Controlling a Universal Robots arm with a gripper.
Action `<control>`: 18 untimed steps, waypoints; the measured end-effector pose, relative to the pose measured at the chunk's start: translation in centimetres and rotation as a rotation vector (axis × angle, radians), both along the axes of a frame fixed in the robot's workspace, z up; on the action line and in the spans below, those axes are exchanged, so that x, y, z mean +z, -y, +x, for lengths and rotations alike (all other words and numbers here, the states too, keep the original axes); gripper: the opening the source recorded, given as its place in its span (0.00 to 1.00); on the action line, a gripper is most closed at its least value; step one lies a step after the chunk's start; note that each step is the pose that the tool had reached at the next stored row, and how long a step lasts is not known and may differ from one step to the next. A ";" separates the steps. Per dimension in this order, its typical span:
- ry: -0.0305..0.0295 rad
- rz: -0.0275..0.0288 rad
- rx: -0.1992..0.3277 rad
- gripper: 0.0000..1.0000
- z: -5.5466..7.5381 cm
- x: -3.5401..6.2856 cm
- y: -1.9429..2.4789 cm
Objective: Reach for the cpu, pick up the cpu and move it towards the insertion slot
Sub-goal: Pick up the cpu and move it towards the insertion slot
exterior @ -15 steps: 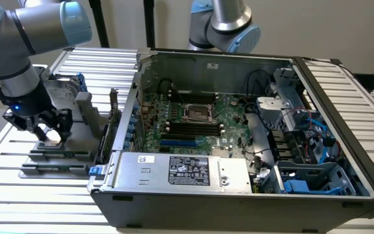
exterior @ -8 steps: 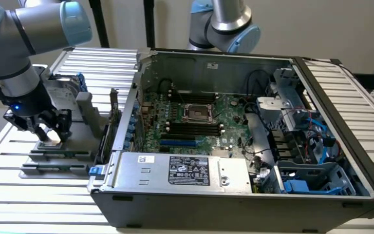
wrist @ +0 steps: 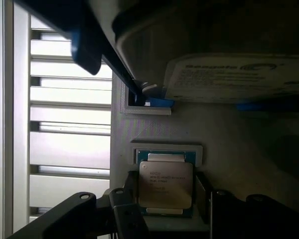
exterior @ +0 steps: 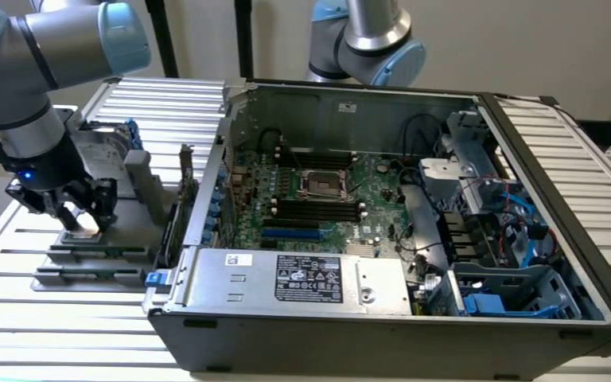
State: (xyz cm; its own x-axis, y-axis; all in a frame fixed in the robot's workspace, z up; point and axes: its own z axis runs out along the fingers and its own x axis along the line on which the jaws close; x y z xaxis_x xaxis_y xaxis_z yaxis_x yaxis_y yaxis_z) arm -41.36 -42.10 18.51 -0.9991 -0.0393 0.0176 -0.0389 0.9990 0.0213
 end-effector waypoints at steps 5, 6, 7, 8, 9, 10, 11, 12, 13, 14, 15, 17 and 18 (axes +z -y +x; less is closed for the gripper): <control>-0.0033 0.0001 0.000 0.55 0.0 0.45 0.00; -0.0043 0.0001 0.000 0.55 0.0 0.67 0.00; -0.0054 0.0000 0.000 0.55 0.0 0.93 0.00; -0.0066 0.0000 0.000 0.55 0.0 1.24 0.01; -0.0079 -0.0001 0.000 0.55 0.0 1.62 0.01; -0.0089 0.0000 0.000 0.55 0.0 1.98 0.01; -0.0101 0.0000 0.000 0.55 0.0 2.41 0.02; -0.0113 -0.0001 0.000 0.55 0.0 2.86 0.03; -0.0125 0.0000 0.000 0.55 0.0 3.31 0.04; -0.0133 0.0000 0.000 0.55 0.0 3.77 0.05; -0.0140 -0.0001 0.000 0.55 0.0 4.17 0.05; -0.0152 0.0001 0.000 0.55 0.1 4.97 0.06; -0.0163 0.0000 0.000 0.55 0.2 5.42 0.06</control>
